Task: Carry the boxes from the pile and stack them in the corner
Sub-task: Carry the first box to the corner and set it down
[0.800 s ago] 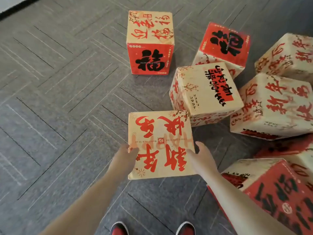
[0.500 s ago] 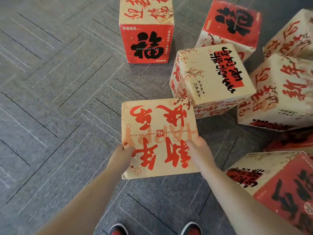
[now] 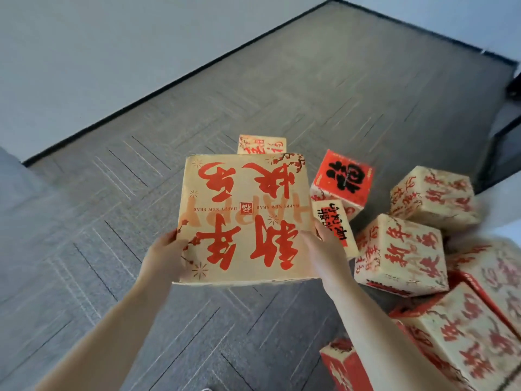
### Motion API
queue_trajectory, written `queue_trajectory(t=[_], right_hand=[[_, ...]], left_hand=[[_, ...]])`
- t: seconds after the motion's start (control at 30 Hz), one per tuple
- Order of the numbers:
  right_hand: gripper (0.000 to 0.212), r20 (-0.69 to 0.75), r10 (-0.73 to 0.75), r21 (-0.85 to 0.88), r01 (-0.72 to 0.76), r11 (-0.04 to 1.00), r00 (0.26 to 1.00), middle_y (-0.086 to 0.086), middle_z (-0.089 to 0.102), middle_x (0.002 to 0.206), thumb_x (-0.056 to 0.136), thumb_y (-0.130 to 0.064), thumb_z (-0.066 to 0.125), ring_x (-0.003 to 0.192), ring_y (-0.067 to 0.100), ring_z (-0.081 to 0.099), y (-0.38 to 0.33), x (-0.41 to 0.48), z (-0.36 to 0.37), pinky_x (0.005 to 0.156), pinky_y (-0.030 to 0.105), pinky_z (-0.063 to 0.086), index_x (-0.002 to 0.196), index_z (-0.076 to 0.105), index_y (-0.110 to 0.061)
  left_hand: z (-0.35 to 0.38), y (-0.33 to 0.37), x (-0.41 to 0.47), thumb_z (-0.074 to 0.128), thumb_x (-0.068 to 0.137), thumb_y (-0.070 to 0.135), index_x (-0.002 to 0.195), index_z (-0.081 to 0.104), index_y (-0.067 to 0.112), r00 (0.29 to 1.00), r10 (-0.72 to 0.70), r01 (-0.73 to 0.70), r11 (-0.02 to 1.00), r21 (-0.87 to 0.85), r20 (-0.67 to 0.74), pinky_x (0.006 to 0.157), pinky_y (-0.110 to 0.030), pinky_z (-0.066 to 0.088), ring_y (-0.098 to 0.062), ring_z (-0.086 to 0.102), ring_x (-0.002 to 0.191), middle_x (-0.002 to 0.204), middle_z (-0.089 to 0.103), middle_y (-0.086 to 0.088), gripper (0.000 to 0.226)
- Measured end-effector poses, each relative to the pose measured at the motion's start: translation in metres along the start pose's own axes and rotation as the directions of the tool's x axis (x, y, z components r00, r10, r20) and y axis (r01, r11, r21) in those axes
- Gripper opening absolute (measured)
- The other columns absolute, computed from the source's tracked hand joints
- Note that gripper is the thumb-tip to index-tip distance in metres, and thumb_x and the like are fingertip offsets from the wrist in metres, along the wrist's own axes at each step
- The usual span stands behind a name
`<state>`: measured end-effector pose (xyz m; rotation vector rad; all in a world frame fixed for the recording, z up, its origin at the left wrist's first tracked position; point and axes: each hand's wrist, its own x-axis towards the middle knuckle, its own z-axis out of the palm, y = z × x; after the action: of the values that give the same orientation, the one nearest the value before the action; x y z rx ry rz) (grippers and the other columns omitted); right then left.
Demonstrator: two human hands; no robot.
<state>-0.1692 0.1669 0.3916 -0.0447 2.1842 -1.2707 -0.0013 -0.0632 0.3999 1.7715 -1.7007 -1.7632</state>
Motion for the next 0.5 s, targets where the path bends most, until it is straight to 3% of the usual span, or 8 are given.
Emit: queue_trajectory(t=[0.1, 0.23, 0.4, 0.5], right_hand=[[0.025, 0.055, -0.113, 0.018, 0.112, 0.994, 0.992, -0.014, 0.072, 0.112, 0.105, -0.040, 0.052, 0.101, 0.011, 0.071, -0.090, -0.058, -0.041, 0.079, 0.034, 0.060, 0.130, 0.054, -0.046], [0.037, 0.111, -0.270, 0.012, 0.271, 0.963, 0.956, -0.010, 0.072, 0.116, 0.104, -0.044, 0.056, 0.102, 0.014, 0.072, -0.174, -0.125, -0.069, 0.085, 0.044, 0.063, 0.140, 0.052, -0.037], [0.047, 0.143, -0.408, 0.041, 0.407, 0.913, 0.902, -0.012, 0.067, 0.126, 0.100, -0.046, 0.063, 0.108, 0.007, 0.067, -0.231, -0.182, -0.055, 0.078, 0.033, 0.055, 0.142, 0.045, -0.038], [0.069, 0.167, -0.461, 0.026, 0.464, 0.885, 0.871, -0.015, 0.065, 0.135, 0.091, -0.058, 0.066, 0.118, 0.011, 0.066, -0.249, -0.191, -0.033, 0.096, 0.049, 0.057, 0.153, 0.039, -0.042]], left_hand=[[-0.044, 0.070, -0.077, 0.048, 0.101, 0.010, 0.113, 0.070, 0.028, 0.995, 0.100, -0.097, 0.991, -0.091, 0.026, 0.080, -0.041, 0.058, -0.022, 0.073, 0.094, 0.096, 0.078, 0.004, 0.031], [-0.091, 0.126, -0.162, 0.044, 0.102, 0.012, 0.116, 0.068, 0.040, 0.979, 0.206, -0.201, 0.960, -0.195, 0.005, 0.076, -0.039, 0.058, -0.018, 0.073, 0.095, 0.096, 0.079, 0.009, 0.039], [-0.156, 0.155, -0.216, 0.045, 0.103, 0.015, 0.132, 0.061, 0.044, 0.930, 0.367, -0.359, 0.898, -0.256, -0.016, 0.089, -0.052, 0.058, -0.023, 0.072, 0.103, 0.107, 0.078, 0.008, 0.044], [-0.196, 0.161, -0.221, 0.048, 0.103, 0.018, 0.134, 0.057, 0.048, 0.886, 0.464, -0.447, 0.862, -0.240, 0.018, 0.094, -0.056, 0.056, -0.026, 0.071, 0.107, 0.111, 0.077, 0.008, 0.044]])
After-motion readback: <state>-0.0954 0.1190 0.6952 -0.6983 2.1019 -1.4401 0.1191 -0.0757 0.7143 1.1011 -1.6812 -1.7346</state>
